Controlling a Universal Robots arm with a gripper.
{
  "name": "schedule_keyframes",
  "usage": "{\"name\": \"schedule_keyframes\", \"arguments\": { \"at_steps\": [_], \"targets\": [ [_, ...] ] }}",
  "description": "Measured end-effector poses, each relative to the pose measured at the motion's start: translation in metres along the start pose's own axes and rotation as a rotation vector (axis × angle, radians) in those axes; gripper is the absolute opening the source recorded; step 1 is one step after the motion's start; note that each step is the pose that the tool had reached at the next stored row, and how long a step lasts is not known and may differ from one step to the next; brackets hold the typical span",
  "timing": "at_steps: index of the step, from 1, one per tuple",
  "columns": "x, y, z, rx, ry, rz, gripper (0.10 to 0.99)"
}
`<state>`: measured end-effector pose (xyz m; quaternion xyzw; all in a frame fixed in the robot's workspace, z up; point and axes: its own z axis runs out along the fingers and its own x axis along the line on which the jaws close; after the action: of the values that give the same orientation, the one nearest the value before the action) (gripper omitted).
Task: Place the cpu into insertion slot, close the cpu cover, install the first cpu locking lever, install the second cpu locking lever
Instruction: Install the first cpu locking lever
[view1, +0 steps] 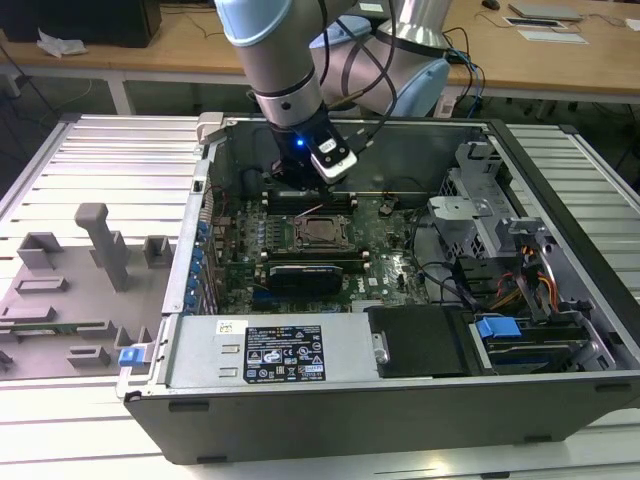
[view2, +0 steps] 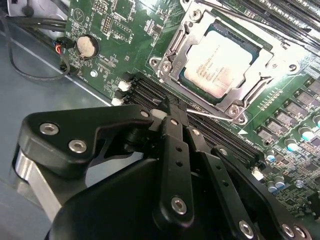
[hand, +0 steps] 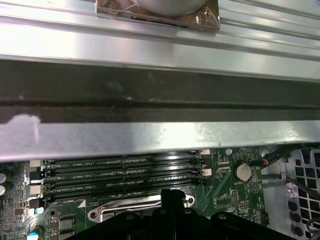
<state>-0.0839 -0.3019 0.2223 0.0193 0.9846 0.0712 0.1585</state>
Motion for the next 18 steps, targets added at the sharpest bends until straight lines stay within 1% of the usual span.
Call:
{"name": "schedule_keyframes", "arguments": {
  "at_steps": [2, 3, 4, 5, 8, 12, 15, 17, 18],
  "targets": [
    [0.0013, -0.0002, 0.0014, -0.001, -0.0061, -0.001, 0.106],
    [0.0028, -0.0005, 0.0029, -0.001, -0.0138, -0.002, 0.106],
    [0.0035, -0.0007, 0.0039, -0.001, -0.0162, -0.002, 0.106],
    [0.0038, -0.0008, 0.0046, 0.001, -0.0167, 0.001, 0.106],
    [0.0043, -0.0009, 0.0061, 0.012, -0.0213, 0.031, 0.106],
    [0.0048, 0.0004, 0.0077, 0.023, -0.0265, 0.065, 0.106],
    [0.0055, 0.0027, 0.0095, 0.027, -0.0291, 0.080, 0.106],
    [0.0057, 0.0036, 0.0100, 0.026, -0.0298, 0.084, 0.106],
    [0.0059, 0.0042, 0.0105, 0.023, -0.0305, 0.088, 0.106]
  ]
}}
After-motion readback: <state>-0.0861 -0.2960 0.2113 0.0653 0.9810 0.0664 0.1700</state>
